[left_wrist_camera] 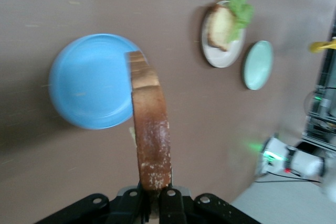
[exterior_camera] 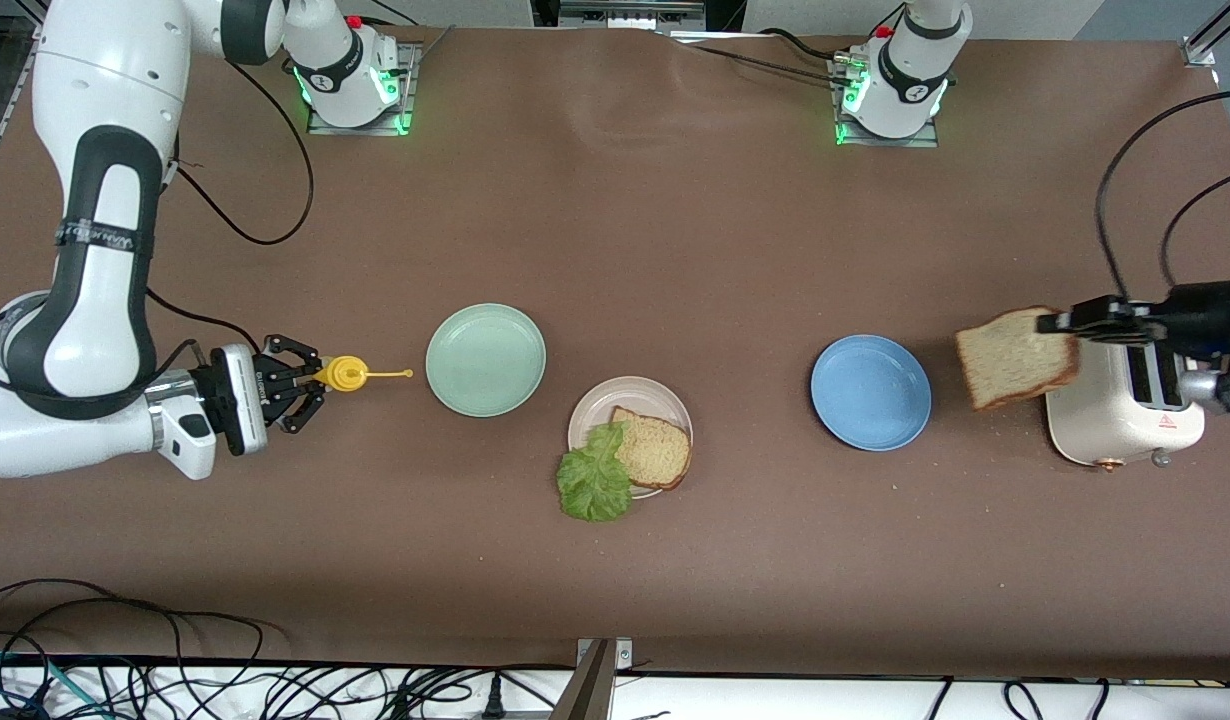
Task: Make sandwich on beige plate with both arms
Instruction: 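Lift the toast with the left gripper while the right gripper withdraws the bottle, then place the bottle with the right gripper while the left gripper lowers the toast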
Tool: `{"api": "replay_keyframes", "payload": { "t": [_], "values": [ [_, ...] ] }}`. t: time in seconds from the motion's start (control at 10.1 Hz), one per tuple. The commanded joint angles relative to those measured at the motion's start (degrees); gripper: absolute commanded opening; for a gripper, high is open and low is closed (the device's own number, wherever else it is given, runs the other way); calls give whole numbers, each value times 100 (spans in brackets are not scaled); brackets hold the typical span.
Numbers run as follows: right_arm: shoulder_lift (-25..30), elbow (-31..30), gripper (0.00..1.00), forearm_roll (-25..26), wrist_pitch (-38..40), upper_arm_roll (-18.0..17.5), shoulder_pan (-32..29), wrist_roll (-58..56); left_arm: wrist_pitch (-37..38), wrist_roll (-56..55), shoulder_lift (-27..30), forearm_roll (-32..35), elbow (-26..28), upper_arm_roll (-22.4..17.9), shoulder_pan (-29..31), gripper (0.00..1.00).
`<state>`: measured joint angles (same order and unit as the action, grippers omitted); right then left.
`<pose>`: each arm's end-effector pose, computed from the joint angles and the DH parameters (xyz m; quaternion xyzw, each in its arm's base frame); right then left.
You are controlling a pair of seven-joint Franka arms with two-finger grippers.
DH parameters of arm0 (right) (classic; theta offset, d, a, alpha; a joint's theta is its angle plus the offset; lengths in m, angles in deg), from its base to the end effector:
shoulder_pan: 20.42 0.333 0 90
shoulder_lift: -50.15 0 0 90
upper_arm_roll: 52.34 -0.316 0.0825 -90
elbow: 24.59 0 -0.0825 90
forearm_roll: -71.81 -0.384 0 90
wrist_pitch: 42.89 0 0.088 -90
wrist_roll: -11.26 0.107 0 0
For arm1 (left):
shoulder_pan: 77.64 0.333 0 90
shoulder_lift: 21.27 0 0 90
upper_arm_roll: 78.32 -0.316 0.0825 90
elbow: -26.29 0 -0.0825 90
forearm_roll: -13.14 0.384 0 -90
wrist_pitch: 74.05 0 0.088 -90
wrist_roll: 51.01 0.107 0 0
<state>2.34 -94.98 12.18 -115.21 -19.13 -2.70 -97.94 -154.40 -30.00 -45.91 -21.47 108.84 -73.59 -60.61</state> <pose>0.6900 0.0381 0.3076 -0.6254 -0.6509 -0.1120 0.4155 0.6330 0.0767 0.4394 0.9223 -0.0512 -0.1210 0.3635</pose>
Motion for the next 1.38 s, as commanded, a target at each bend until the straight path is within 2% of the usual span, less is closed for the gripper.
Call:
{"api": "replay_keyframes", "payload": {
  "t": [0.0,0.2,0.49,0.69,0.99,1.18,1.28],
  "values": [
    [-289,-71,0,-530,462,-131,-390,-1143,72,16,-401,-834,-178,-7,-277,0],
    [-666,-72,0,-725,755,-393,-829,-2459,54,25,-630,-1562,-187,-7,-637,0],
    [-1045,-72,0,-690,712,-1420,-1717,-2896,-822,-45,-657,-2110,-99,-7,-1225,0],
    [-1317,-72,0,-725,755,-1511,-1816,-3080,-1192,-124,-744,-2381,32,-16,-1604,0],
    [-1345,-115,0,-813,825,-1563,-1807,-3072,-2771,-177,-867,-2962,419,-7,-2333,0],
    [-1449,-168,0,-813,791,-1739,-1798,-3080,-3170,-133,-999,-3655,507,-16,-2598,0],
    [-1511,-168,0,-813,747,-1835,-1807,-3072,-3589,-55,-982,-3902,717,2,-2660,0]
  ]
}}
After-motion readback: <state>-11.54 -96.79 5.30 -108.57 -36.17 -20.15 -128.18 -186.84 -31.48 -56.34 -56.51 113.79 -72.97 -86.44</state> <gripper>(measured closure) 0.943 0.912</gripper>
